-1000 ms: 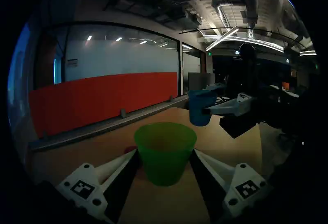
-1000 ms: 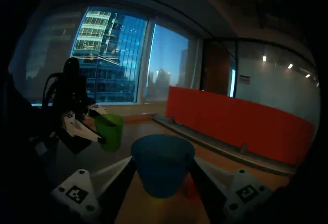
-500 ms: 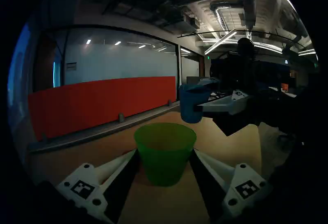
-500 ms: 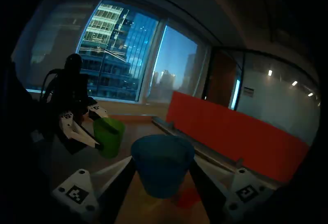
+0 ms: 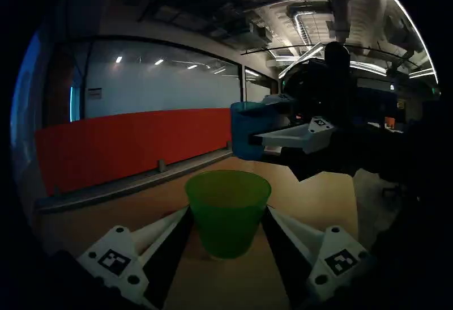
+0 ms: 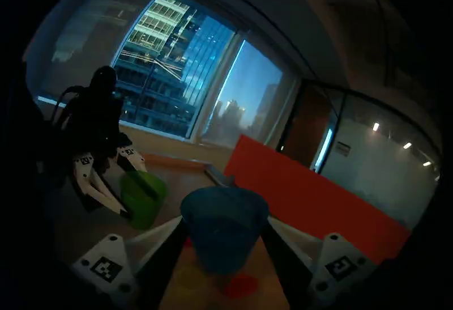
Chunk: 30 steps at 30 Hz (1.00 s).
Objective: Pour water
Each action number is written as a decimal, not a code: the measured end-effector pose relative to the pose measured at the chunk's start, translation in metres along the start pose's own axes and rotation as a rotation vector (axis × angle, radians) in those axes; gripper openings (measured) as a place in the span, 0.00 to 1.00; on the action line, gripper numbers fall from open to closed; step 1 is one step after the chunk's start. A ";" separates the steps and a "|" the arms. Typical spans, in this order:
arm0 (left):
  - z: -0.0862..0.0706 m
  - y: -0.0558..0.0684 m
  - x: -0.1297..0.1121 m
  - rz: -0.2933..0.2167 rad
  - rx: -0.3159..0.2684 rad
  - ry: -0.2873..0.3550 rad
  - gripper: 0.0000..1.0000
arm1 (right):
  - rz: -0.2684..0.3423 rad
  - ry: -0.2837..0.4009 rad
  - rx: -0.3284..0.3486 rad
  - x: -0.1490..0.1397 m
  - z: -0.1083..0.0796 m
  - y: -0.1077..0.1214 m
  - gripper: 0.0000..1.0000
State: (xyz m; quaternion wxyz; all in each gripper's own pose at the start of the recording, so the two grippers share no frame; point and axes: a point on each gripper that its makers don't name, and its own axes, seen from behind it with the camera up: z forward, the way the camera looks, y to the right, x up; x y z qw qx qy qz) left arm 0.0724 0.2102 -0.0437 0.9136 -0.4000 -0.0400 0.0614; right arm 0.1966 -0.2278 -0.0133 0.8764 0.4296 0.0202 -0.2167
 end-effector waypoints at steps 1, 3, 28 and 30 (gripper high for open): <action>0.001 0.000 0.000 -0.001 -0.001 0.001 0.81 | -0.010 0.001 -0.001 0.001 0.001 0.001 0.87; 0.002 0.001 0.001 -0.002 -0.002 0.004 0.81 | -0.026 0.002 -0.001 0.004 0.003 0.002 0.87; 0.017 0.011 -0.001 -0.009 -0.031 0.004 0.81 | -0.282 0.017 -0.029 0.034 0.021 0.025 0.87; 0.018 0.012 -0.001 -0.010 -0.033 0.004 0.81 | -0.298 0.021 -0.032 0.038 0.022 0.026 0.87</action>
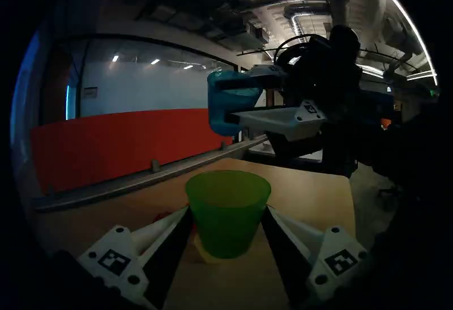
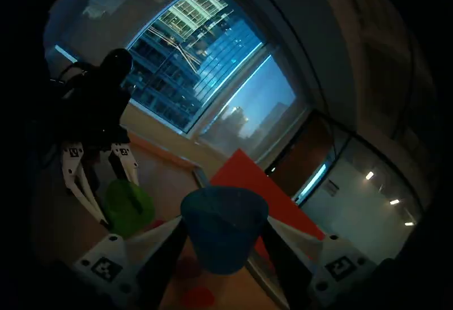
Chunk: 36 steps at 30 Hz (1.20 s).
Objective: Pour water
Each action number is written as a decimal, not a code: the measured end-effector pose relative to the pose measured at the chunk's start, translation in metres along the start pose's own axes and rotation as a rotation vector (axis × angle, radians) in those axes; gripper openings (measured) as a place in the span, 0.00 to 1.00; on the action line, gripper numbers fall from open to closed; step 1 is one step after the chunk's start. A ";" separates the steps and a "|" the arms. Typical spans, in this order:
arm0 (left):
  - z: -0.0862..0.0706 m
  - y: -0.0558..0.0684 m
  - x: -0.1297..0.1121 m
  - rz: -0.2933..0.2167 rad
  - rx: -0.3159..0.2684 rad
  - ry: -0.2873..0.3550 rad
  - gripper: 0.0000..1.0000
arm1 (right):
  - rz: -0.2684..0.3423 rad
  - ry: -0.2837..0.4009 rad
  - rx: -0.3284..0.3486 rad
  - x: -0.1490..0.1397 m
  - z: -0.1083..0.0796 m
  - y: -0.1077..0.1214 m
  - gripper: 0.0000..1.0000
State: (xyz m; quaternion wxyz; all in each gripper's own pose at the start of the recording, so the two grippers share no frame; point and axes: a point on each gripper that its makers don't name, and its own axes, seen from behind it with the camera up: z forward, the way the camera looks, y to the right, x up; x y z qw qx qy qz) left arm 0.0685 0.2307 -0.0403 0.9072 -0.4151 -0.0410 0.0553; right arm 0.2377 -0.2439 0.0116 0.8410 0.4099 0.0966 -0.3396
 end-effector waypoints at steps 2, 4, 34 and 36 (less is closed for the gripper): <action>0.001 0.001 0.000 -0.003 -0.003 0.000 0.81 | -0.017 0.006 -0.005 0.003 0.001 0.002 0.87; 0.003 0.002 -0.001 -0.003 -0.005 -0.002 0.81 | -0.035 0.008 -0.007 0.006 0.003 0.004 0.87; 0.009 0.010 0.007 -0.008 -0.022 0.029 0.81 | -0.268 0.005 -0.029 0.017 0.014 0.013 0.87; 0.009 0.011 0.007 -0.009 -0.024 0.031 0.81 | -0.284 0.004 -0.031 0.018 0.015 0.014 0.87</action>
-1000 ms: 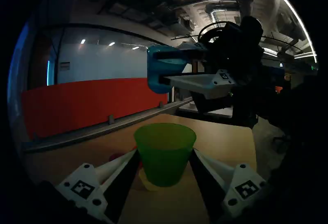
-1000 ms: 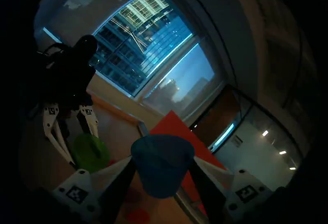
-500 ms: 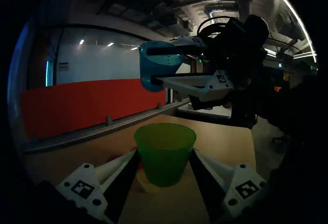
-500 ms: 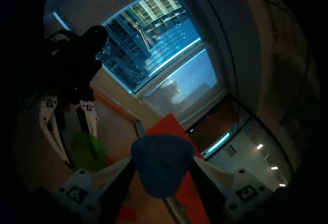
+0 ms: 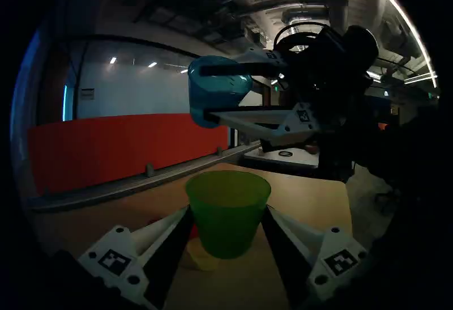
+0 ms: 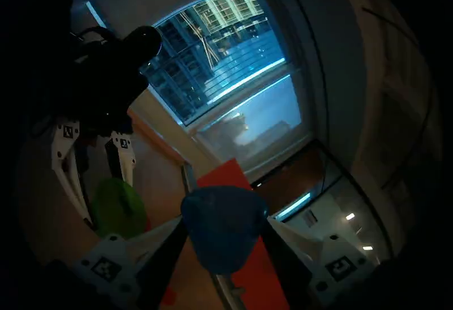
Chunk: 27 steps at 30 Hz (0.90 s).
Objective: Pour water
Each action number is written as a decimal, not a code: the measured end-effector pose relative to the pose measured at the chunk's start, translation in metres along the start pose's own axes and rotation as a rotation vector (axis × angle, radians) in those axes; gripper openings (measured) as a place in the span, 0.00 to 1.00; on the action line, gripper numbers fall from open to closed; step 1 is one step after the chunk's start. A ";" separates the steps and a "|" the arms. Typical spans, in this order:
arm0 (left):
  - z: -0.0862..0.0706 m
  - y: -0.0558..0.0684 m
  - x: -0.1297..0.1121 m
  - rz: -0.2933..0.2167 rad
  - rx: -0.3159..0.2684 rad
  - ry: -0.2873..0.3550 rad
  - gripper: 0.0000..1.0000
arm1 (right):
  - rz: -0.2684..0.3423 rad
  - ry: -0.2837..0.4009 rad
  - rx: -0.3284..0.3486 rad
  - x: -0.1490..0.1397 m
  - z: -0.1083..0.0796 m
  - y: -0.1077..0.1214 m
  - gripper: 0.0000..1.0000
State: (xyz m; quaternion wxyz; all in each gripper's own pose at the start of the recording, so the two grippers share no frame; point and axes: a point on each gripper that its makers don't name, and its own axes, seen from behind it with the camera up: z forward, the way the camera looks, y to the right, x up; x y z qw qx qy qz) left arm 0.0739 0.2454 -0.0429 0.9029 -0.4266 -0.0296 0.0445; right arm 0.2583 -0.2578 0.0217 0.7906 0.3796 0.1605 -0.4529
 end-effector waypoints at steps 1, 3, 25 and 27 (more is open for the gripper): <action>0.000 0.000 0.000 0.000 -0.001 0.000 0.81 | -0.007 -0.001 0.000 0.000 0.000 0.000 0.87; 0.000 0.001 0.000 0.000 -0.002 0.001 0.81 | -0.022 -0.002 -0.001 0.001 0.001 0.000 0.87; 0.001 -0.001 -0.001 -0.001 -0.003 0.001 0.81 | -0.143 -0.012 -0.023 0.002 0.008 0.003 0.87; 0.001 -0.001 -0.001 -0.003 -0.003 0.003 0.81 | -0.153 -0.012 -0.027 0.003 0.008 0.005 0.87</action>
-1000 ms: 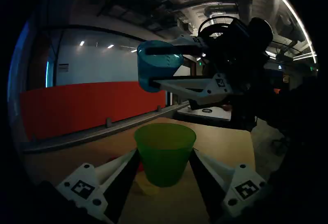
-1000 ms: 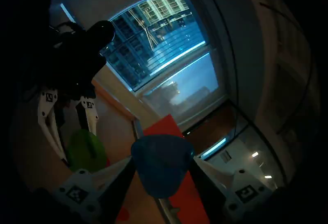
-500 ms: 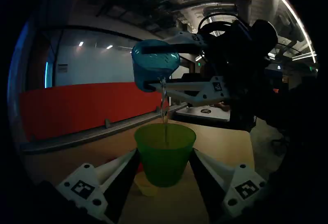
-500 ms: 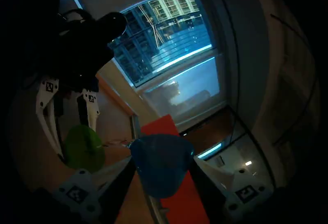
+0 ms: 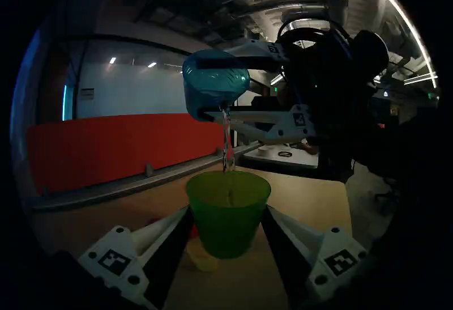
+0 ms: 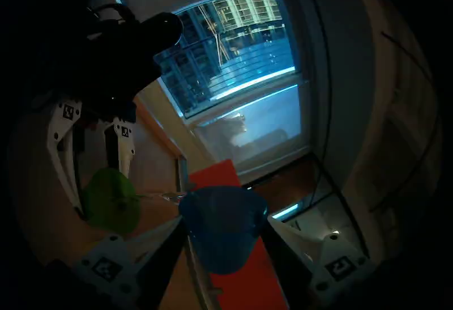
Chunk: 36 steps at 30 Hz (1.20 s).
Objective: Pour water
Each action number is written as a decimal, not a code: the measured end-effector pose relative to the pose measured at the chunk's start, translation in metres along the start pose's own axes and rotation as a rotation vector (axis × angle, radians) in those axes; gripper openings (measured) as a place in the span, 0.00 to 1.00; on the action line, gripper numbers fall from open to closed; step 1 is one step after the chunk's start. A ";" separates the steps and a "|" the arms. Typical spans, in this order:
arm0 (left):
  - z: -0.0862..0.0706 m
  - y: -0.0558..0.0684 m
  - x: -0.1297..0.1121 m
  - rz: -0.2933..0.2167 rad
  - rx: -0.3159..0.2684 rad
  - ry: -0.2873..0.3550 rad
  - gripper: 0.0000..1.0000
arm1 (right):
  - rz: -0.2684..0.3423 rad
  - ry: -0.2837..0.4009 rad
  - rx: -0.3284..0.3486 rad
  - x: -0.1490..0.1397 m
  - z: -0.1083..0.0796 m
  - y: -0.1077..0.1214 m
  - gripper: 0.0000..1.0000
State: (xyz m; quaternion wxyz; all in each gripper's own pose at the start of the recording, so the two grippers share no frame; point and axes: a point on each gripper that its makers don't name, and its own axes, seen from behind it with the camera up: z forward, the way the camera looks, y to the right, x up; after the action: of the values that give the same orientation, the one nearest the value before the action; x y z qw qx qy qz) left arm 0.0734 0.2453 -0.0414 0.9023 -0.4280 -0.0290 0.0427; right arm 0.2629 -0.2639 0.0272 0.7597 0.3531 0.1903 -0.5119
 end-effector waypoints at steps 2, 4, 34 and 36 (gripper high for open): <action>0.000 0.000 0.000 -0.001 0.000 0.002 0.81 | -0.010 0.000 -0.004 0.000 0.000 0.001 0.87; 0.000 0.000 0.000 -0.003 -0.001 0.002 0.81 | -0.020 -0.001 -0.007 0.000 0.001 0.002 0.87; 0.003 0.002 0.000 0.001 -0.004 -0.001 0.81 | -0.197 -0.006 -0.046 0.003 0.006 0.014 0.87; 0.003 0.002 0.000 0.001 -0.005 -0.001 0.81 | -0.209 -0.006 -0.048 0.003 0.007 0.015 0.87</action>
State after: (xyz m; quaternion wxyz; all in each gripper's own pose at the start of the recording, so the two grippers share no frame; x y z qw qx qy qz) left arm 0.0731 0.2491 -0.0406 0.9012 -0.4303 -0.0296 0.0434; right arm 0.2772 -0.2675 0.0345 0.7110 0.3113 0.2360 -0.5848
